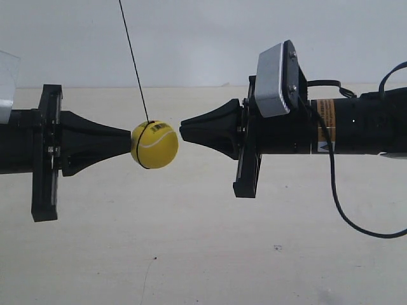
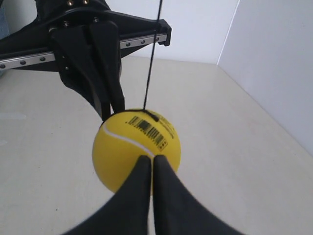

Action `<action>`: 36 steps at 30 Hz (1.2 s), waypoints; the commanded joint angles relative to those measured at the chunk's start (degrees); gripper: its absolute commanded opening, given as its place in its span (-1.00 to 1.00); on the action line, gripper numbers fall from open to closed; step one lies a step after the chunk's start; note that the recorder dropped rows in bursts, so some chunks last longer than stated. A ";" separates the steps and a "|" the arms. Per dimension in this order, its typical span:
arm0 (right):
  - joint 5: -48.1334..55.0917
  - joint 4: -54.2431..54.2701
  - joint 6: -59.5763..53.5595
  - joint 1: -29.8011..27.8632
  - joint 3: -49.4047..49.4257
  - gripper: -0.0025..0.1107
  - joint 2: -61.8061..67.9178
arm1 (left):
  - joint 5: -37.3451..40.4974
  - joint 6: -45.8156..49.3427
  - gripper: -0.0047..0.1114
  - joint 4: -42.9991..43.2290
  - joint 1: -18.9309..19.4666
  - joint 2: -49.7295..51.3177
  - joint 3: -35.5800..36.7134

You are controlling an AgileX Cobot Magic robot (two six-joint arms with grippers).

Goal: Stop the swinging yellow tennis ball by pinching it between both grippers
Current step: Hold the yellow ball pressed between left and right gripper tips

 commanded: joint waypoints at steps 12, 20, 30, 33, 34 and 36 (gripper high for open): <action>-0.19 -0.02 0.11 0.08 -0.33 -0.96 -0.10 | -0.49 0.19 -0.84 -0.86 -0.30 0.06 -0.14; -0.19 -0.02 0.11 0.08 -0.33 -0.96 -0.10 | -0.49 0.19 -0.84 -0.86 -0.30 0.06 -0.14; -0.06 -0.02 0.11 0.08 -0.33 -0.96 -0.10 | -0.49 0.19 -0.84 -0.86 -0.30 0.06 -0.14; 1.18 0.23 -0.29 0.08 -0.33 -0.96 -0.10 | -0.49 0.19 -0.84 -1.74 -0.20 0.06 -0.14; 1.92 0.67 -0.64 0.08 -0.33 -0.96 -0.10 | -0.39 0.19 -0.84 -1.87 -0.20 0.06 -0.14; 3.56 2.18 -1.15 0.08 -0.33 -0.96 -0.10 | 1.82 0.19 -0.84 -2.17 -0.20 0.06 -0.14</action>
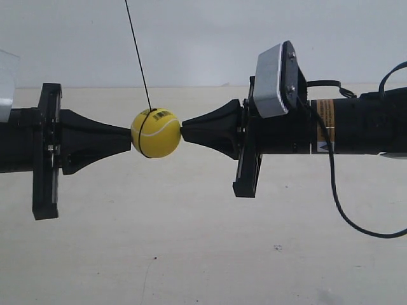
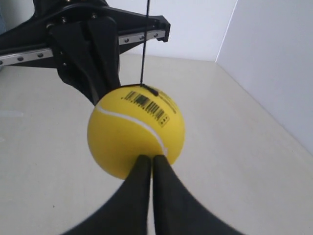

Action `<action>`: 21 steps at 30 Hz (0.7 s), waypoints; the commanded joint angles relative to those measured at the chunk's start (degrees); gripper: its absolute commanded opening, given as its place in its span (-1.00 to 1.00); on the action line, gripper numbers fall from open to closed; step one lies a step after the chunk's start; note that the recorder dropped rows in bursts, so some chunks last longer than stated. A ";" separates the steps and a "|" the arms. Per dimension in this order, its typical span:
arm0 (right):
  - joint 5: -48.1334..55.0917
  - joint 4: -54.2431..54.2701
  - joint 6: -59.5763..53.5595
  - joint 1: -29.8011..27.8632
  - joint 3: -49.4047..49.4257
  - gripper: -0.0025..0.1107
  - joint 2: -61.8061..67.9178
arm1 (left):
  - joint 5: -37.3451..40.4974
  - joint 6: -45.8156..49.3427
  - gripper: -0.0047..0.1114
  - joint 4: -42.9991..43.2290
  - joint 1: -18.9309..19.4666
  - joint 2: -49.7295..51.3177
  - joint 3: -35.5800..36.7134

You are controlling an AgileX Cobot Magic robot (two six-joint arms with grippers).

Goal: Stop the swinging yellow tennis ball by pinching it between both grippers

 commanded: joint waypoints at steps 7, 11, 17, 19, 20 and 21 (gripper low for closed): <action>5.95 3.95 -2.86 -0.05 -0.33 -0.96 -0.21 | 6.32 -0.17 -0.84 -5.41 -0.20 0.06 -0.14; 5.87 3.95 -2.76 -1.90 -0.33 -0.96 -0.21 | 7.71 -0.17 -0.84 -6.43 0.21 -0.16 -0.14; 3.90 2.37 -0.52 -5.05 -0.33 -0.96 -0.21 | 5.99 -1.52 -0.84 -6.07 3.78 -1.24 -0.14; 2.42 1.57 -0.08 -5.29 -0.33 -0.96 -0.21 | 4.80 -1.52 -0.84 -5.41 4.21 -1.24 -0.14; 1.72 1.49 0.10 -5.29 -0.33 -0.96 -0.21 | 4.52 -1.52 -0.84 -5.13 4.32 -1.24 -0.14; 0.68 1.32 0.10 -5.29 -0.33 -0.96 -0.21 | 4.39 -1.52 -0.84 -4.85 4.45 -1.24 -0.14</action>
